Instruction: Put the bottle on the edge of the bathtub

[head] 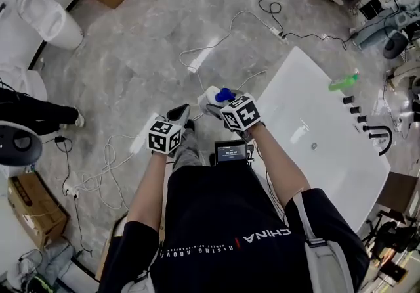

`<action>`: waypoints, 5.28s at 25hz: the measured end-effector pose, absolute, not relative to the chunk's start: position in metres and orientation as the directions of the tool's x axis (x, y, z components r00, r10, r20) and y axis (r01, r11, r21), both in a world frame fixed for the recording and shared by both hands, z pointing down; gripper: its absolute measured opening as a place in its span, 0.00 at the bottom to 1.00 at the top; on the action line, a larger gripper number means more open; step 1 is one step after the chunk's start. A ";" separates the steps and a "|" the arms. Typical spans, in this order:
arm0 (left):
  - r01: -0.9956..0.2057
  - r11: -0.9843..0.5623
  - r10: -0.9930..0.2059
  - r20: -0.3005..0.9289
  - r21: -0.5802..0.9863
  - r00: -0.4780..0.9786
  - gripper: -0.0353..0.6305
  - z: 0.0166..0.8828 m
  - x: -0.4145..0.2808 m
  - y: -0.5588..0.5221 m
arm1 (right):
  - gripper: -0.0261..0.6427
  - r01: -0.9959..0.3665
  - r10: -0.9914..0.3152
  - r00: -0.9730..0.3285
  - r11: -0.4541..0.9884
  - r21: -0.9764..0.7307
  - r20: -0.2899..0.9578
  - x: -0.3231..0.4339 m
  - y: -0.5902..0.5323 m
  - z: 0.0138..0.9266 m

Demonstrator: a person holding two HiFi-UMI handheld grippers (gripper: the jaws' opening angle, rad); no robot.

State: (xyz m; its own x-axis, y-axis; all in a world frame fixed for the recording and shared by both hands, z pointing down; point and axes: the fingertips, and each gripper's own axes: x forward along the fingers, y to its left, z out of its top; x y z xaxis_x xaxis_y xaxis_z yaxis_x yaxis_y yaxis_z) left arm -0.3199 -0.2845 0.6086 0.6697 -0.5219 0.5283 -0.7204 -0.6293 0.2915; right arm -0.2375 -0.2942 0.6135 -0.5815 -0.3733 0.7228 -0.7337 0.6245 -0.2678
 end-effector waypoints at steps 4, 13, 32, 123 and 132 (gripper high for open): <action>-0.637 -0.712 -0.434 0.527 0.296 0.731 0.07 0.610 -0.312 -0.337 | 0.45 -0.810 -0.442 -0.521 0.525 -0.260 0.731 -0.224 -0.331 0.612; -0.404 -0.865 -0.202 0.532 0.296 0.822 0.07 0.602 -0.282 -0.419 | 0.45 -0.932 -0.577 -0.360 0.265 -0.249 0.733 -0.191 -0.390 0.601; -0.033 -0.944 0.154 0.527 0.329 0.836 0.07 0.621 -0.118 -0.458 | 0.45 -0.962 -0.675 -0.101 -0.122 -0.245 0.731 -0.045 -0.403 0.608; 0.258 -0.893 0.444 0.616 0.370 0.651 0.07 0.723 0.283 -0.625 | 0.57 -0.831 -0.497 0.275 -0.553 -0.056 0.823 0.384 -0.515 0.746; 0.258 -0.902 0.423 0.585 0.347 0.692 0.07 0.661 0.238 -0.571 | 0.28 -0.826 -0.582 0.195 -0.532 -0.188 0.789 0.320 -0.463 0.679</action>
State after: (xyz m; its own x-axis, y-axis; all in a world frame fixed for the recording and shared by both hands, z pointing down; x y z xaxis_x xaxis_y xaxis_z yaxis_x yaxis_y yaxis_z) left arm 0.2382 -0.5710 0.6614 0.6917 0.4234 0.5851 0.2581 -0.9016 0.3473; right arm 0.3195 -0.4631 0.6791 0.1948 -0.5825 0.7892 -0.8258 -0.5315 -0.1885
